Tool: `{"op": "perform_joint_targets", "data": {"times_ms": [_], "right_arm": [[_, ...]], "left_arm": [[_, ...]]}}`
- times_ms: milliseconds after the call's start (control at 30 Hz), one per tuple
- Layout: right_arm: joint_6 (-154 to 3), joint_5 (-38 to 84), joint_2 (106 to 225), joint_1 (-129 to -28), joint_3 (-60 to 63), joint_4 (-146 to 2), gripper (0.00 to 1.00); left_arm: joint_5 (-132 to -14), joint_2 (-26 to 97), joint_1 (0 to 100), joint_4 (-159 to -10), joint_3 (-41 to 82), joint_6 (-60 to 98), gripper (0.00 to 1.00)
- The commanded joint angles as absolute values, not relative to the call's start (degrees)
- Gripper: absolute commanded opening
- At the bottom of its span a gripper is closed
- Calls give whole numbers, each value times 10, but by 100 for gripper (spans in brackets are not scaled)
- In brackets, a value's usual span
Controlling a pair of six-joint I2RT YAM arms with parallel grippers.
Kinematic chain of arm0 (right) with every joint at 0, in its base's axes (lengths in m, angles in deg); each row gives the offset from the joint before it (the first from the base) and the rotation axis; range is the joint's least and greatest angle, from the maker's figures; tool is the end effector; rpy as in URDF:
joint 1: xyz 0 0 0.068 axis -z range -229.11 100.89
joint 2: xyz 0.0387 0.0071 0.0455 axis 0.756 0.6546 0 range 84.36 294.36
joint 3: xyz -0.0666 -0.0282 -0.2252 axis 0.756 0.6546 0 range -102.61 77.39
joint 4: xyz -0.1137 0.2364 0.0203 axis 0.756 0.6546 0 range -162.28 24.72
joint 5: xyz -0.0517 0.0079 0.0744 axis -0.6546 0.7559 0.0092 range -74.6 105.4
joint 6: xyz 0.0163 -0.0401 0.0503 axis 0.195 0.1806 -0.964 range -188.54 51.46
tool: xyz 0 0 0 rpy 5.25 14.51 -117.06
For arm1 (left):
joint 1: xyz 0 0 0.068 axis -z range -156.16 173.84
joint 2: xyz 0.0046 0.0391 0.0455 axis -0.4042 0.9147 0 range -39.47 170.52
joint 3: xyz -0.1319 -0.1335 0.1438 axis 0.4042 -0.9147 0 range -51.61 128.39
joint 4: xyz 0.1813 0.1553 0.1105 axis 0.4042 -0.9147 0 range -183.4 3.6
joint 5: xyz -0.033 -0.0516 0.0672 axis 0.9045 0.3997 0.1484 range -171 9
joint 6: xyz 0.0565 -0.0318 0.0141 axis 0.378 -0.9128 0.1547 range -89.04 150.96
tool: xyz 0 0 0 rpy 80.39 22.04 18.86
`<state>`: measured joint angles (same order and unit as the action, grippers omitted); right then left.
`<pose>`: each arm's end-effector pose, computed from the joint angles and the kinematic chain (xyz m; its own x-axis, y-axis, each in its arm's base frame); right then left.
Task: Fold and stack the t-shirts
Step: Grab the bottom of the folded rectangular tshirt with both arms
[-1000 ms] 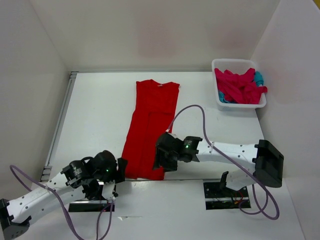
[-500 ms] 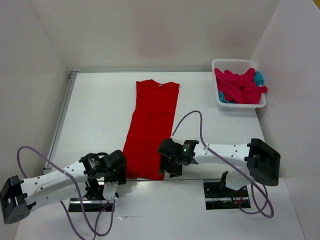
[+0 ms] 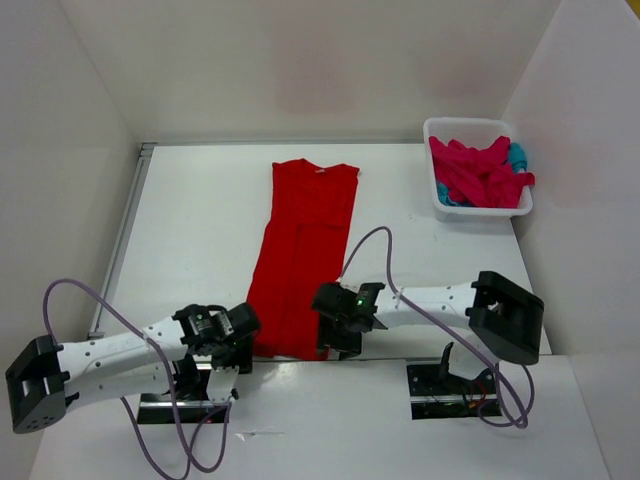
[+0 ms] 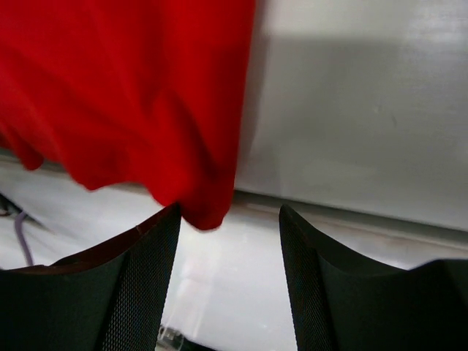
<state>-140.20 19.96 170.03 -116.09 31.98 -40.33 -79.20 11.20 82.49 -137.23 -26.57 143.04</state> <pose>0.1012 0.2489 0.1051 -0.9970 0.0730 -0.0245 0.0617 0.9475 0.3138 0.0790 -0.1330 0.1128 0.9847 0.1640 0.0596 0.1465 -0.9625 0.2284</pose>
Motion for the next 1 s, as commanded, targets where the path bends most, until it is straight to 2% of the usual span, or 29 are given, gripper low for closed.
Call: {"op": "perform_joint_targets", "data": {"times_ms": [0, 167, 267, 333, 367, 467, 500, 567, 833, 967], "right_arm": [[-1395, 208, 1721, -1167, 309, -430, 62], [-1395, 213, 1750, -1161, 309, -458, 62], [-1387, 218, 1773, -1161, 291, -458, 59], [-1380, 224, 1786, -1161, 290, -463, 49], [-1375, 230, 1791, -1161, 290, -463, 39], [-1374, 231, 1791, -1161, 296, -474, 19], [-1381, 231, 1781, -1155, 306, -474, 7], [-1381, 231, 1765, -1140, 325, -474, 0], [-1324, 198, 1661, -1031, 366, -402, 0], [-1302, 193, 1619, -1009, 400, -388, 0]], "left_arm": [[-794, 118, 827, -1389, -244, 1429, 54], [-794, 79, 827, -1384, -250, 1435, 54], [-794, 62, 827, -1383, -256, 1435, 54], [-794, 56, 827, -1383, -261, 1428, 54], [-794, 49, 827, -1383, -261, 1428, 54], [-799, 26, 827, -1378, -266, 1421, 54], [-799, 19, 827, -1378, -266, 1421, 54], [-799, 6, 827, -1378, -272, 1421, 54], [-765, -93, 827, -1365, -295, 1474, 56], [-740, -118, 827, -1351, -302, 1490, 57]]}}
